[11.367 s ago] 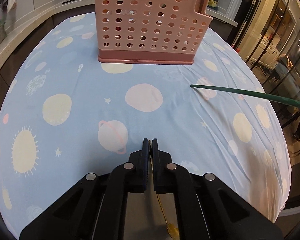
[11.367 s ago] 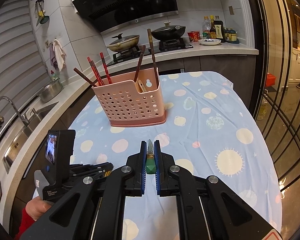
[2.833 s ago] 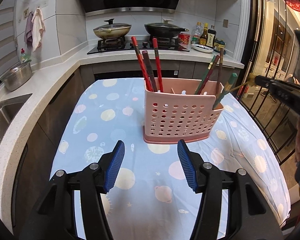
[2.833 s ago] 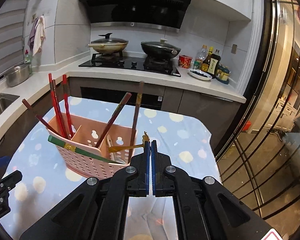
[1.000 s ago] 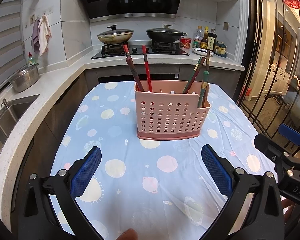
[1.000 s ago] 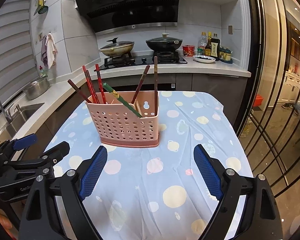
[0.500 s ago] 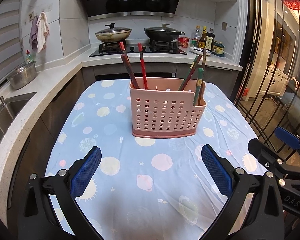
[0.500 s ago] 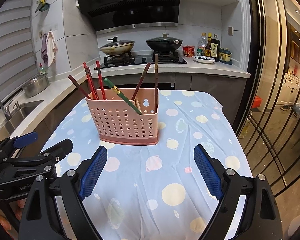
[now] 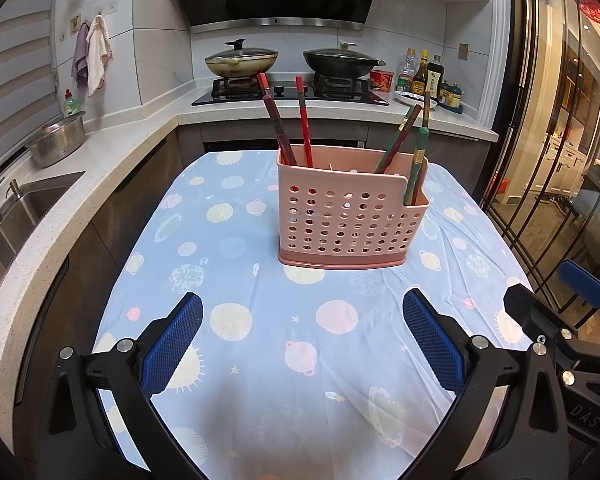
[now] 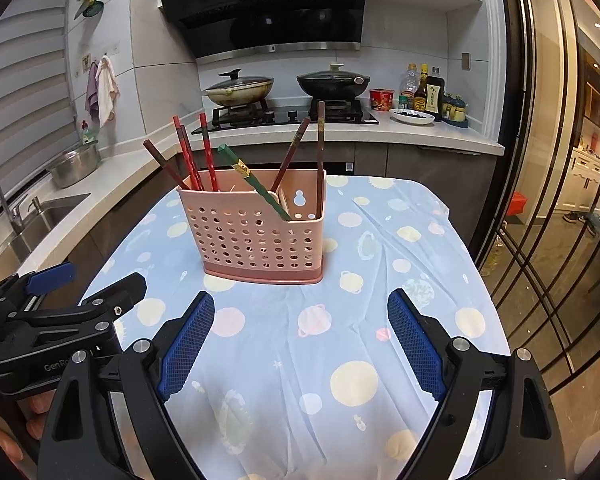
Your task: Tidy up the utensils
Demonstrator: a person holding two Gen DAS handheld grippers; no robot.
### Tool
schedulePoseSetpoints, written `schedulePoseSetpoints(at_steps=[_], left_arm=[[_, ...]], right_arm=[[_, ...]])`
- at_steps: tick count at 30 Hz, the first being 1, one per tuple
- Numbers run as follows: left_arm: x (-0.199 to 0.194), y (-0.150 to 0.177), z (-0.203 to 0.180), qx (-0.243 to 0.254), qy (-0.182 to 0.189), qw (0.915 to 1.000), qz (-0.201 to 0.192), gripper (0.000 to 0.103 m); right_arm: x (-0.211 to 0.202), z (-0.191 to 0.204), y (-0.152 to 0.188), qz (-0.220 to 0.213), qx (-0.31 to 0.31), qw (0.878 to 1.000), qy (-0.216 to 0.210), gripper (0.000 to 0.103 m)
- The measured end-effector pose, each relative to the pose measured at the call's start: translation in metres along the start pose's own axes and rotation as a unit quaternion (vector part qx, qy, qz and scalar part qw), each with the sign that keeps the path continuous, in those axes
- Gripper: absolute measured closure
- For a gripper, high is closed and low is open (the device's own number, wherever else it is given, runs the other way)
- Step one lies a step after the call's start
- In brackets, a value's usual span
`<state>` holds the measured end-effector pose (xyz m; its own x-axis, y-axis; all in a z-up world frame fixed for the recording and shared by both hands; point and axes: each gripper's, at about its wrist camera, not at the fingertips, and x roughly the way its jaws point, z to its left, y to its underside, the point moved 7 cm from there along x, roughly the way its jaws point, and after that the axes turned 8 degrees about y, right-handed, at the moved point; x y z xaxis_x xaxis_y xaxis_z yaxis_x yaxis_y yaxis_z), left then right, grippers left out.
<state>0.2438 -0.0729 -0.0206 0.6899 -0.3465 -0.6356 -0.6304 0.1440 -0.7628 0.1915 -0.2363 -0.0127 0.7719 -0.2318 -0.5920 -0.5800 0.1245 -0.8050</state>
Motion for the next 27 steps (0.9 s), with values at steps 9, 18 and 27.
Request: schedulePoseSetpoints(at_steps=[9,18,27], left_arm=[[-0.002,0.002,0.005,-0.001,-0.003,1.0000,0.002,0.007],[-0.002,0.002,0.008,-0.004,-0.004,1.0000,0.003,0.007],[0.000,0.003,0.014,-0.010,-0.015,0.9998,0.005,0.007]], right_arm=[[0.001,0.003,0.001,0.000,-0.001,1.000,0.000,0.018],[-0.001,0.007,0.001,0.000,-0.005,1.000,0.000,0.018],[0.002,0.004,0.003,0.001,0.002,1.000,0.008,0.015]])
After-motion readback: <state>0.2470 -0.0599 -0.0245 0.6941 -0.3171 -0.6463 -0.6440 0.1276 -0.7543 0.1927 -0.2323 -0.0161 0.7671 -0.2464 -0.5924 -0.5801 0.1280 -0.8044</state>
